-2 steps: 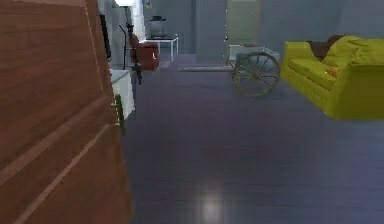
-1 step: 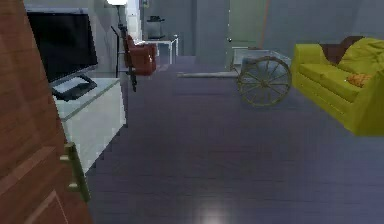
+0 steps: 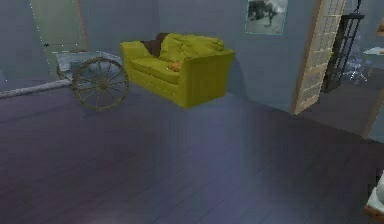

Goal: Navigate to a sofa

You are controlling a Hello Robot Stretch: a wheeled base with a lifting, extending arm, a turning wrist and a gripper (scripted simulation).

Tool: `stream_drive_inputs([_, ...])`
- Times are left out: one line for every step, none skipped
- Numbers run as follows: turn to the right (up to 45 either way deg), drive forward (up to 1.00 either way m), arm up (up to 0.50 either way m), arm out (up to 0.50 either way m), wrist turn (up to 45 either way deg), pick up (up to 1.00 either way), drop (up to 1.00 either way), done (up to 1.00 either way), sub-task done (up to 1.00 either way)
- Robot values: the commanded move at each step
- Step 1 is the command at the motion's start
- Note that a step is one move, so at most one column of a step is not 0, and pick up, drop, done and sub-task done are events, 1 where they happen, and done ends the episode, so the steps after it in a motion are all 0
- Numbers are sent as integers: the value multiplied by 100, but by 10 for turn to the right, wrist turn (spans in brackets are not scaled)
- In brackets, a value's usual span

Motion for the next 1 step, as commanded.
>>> stream_drive_inputs([30,0,0,0,0,0,0,0,0])
